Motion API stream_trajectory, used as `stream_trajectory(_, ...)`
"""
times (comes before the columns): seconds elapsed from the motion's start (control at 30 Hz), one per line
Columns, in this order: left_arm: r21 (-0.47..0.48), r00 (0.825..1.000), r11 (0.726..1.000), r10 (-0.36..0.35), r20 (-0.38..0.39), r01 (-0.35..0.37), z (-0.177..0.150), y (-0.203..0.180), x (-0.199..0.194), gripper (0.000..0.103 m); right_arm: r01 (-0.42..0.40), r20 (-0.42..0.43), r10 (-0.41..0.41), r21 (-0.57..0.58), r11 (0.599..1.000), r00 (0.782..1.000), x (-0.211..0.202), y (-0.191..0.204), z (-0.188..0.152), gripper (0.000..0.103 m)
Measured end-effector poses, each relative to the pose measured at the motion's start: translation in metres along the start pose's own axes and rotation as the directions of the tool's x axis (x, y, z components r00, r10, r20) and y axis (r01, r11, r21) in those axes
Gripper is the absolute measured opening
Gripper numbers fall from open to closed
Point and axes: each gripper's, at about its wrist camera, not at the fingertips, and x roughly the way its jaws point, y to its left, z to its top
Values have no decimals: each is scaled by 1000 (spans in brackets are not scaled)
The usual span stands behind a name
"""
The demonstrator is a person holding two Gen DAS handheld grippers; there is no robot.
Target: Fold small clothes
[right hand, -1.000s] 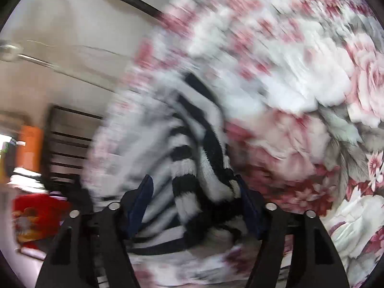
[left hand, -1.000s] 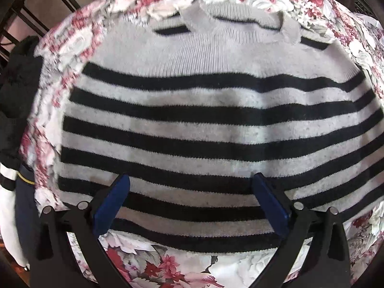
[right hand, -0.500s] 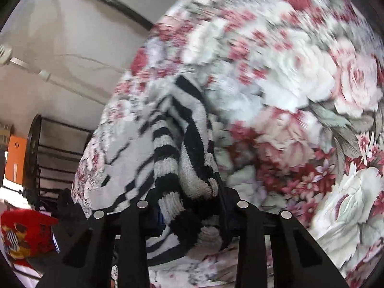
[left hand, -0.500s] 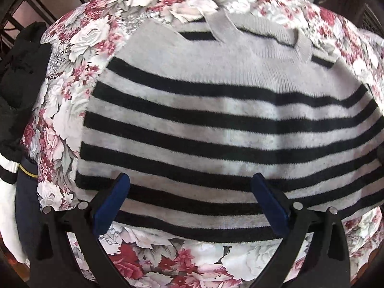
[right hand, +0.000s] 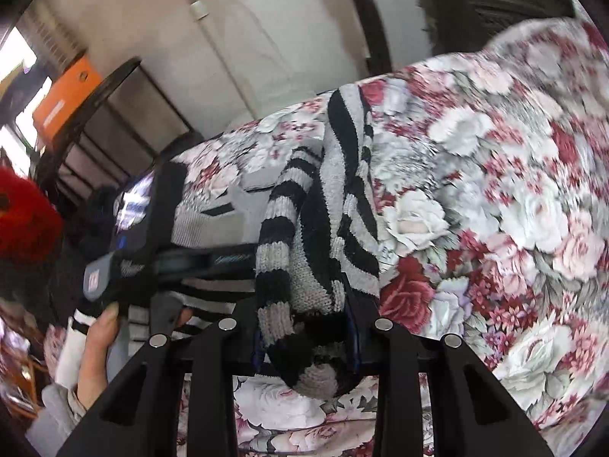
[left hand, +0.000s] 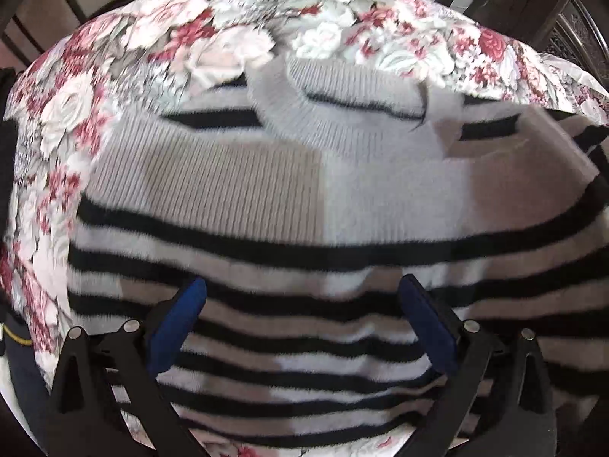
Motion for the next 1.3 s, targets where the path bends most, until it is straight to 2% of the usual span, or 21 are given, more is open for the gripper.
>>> stream_trajectory(0.1,8,999,1000,-18,30,18,7,3,-6,98,-13,-7,13,-15,1000,1000,2,16,1,33)
stream_trajectory(0.23,11,993,995,-97,67,97,15,12,-25,98,-21,-7,21,-90,996,1000,5,51,0,33)
stream_trajectory(0.3,22,992,997,-82,100,80,18,18,-37,97,-4,6,5,-133,991,1000,6,70,-2,33)
stream_trajectory(0.37,16,989,996,-86,116,85,19,29,-45,94,10,22,-6,-173,985,1000,8,86,-2,33)
stream_trajectory(0.43,-13,984,990,-136,112,138,16,48,-48,86,-10,28,16,-187,982,999,10,99,0,33)
stream_trajectory(0.5,-49,979,984,-163,119,170,6,74,-57,83,-27,35,36,-215,976,999,13,111,2,33)
stream_trajectory(0.63,-88,982,991,-84,167,100,-7,106,-71,83,-68,37,81,-278,958,996,25,144,3,33)
stream_trajectory(0.73,-122,985,991,-31,172,53,-22,137,-72,82,-96,19,106,-291,952,994,39,160,2,33)
stream_trajectory(0.87,-151,991,988,40,125,-20,-35,174,-50,82,-132,-52,121,-362,923,991,72,188,-19,34)
stream_trajectory(0.9,-160,993,986,66,94,-50,-39,184,-38,82,-144,-79,124,-370,918,989,82,191,-26,41)
stream_trajectory(0.93,-164,994,984,83,75,-69,-44,190,-32,82,-160,-109,128,-370,915,986,91,192,-31,45)
stream_trajectory(1.0,-172,991,977,134,27,-128,-49,201,-18,82,-196,-187,136,-356,913,973,109,191,-42,59)
stream_trajectory(1.1,-216,996,973,89,7,-85,-54,212,-20,82,-260,-289,171,-307,915,942,118,185,-49,60)
stream_trajectory(1.2,-230,995,970,90,42,-78,-59,214,-41,85,-330,-297,256,-231,915,920,101,179,-45,62)
stream_trajectory(1.27,-222,991,970,114,67,-97,-66,212,-57,89,-406,-296,356,-125,905,886,83,164,-36,64)
stream_trajectory(1.3,-212,989,972,123,79,-103,-71,209,-67,91,-426,-284,387,-89,900,877,75,157,-31,64)
